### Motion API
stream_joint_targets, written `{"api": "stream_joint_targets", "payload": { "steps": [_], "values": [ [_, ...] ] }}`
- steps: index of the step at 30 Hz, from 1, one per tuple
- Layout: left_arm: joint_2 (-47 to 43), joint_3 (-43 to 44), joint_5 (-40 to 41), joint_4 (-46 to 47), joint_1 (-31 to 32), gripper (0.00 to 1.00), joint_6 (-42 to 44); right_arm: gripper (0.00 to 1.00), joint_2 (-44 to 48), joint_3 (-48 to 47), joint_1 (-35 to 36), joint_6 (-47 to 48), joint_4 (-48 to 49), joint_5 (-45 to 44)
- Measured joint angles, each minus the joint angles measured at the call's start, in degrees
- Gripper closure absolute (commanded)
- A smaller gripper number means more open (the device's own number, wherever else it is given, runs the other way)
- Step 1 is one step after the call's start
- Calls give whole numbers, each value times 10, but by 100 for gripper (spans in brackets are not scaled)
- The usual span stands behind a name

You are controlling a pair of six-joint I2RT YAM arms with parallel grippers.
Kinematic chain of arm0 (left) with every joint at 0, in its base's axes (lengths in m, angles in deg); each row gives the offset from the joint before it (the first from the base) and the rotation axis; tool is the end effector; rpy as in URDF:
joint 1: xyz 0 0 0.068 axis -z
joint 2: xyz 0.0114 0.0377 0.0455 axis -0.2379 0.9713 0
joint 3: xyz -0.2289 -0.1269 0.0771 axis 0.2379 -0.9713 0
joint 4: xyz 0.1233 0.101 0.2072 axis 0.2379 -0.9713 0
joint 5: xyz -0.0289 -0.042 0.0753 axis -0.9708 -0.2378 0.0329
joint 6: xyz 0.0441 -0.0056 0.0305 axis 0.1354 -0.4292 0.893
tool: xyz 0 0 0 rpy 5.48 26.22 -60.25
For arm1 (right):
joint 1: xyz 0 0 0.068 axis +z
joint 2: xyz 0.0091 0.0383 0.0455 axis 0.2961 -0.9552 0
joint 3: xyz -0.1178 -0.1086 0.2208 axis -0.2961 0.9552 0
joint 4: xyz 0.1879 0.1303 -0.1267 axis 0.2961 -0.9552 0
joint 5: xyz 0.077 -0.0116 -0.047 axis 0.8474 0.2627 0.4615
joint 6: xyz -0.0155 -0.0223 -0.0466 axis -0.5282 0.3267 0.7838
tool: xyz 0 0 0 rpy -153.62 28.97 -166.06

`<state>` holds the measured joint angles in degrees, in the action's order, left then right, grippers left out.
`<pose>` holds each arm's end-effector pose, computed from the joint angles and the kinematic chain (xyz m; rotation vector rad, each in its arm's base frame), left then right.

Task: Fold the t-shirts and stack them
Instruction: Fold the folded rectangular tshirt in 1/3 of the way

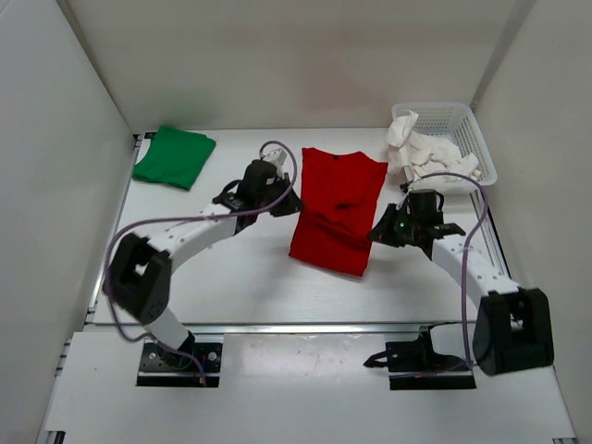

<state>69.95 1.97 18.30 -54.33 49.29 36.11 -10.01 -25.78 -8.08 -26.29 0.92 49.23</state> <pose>0.2756 -0.2031 0.2602 0.0250 2.3033 -0.8703 0.2299 0.0501 0.2165 0.2475 2.4215 0.7568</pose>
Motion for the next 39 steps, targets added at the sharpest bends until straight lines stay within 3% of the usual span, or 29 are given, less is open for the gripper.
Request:
{"api": "stream_joint_targets", "payload": {
  "steps": [4,10,13,14,16,17,18,21,24,25,26,29,34,39],
  "values": [
    [141,109,3,-10,-25,100,16,100,-102,-59,-20,14,33,0],
    [252,167,3,-43,-47,98,19,100,-200,-135,-50,26,51,6],
    [292,211,2,-48,-50,92,19,100,-257,-177,-63,31,62,10],
    [301,222,2,-45,-51,84,19,99,-276,-189,-68,31,65,11],
    [310,228,-3,-34,-56,63,14,89,-313,-209,-76,33,67,16],
    [310,226,-6,-31,-60,43,12,79,-327,-215,-80,33,67,16],
    [309,223,-11,-23,-65,36,8,70,-334,-217,-82,33,65,16],
    [292,187,-20,11,-84,46,-7,52,-333,-219,-84,35,61,11],
    [243,117,-19,40,-98,51,-18,48,-301,-216,-81,38,62,-5],
    [222,92,-19,49,-97,53,-19,51,-277,-210,-77,37,66,-12],
    [208,80,-19,53,-92,53,-19,70,-254,-204,-72,37,70,-16],
    [167,33,-20,101,-45,55,-25,100,-174,-156,-41,36,103,-32],
    [189,9,-49,147,43,59,-31,100,-135,-78,35,37,138,-39],
    [223,-38,-48,170,37,60,-37,100,-169,-48,82,46,135,-37]
  ]
}}
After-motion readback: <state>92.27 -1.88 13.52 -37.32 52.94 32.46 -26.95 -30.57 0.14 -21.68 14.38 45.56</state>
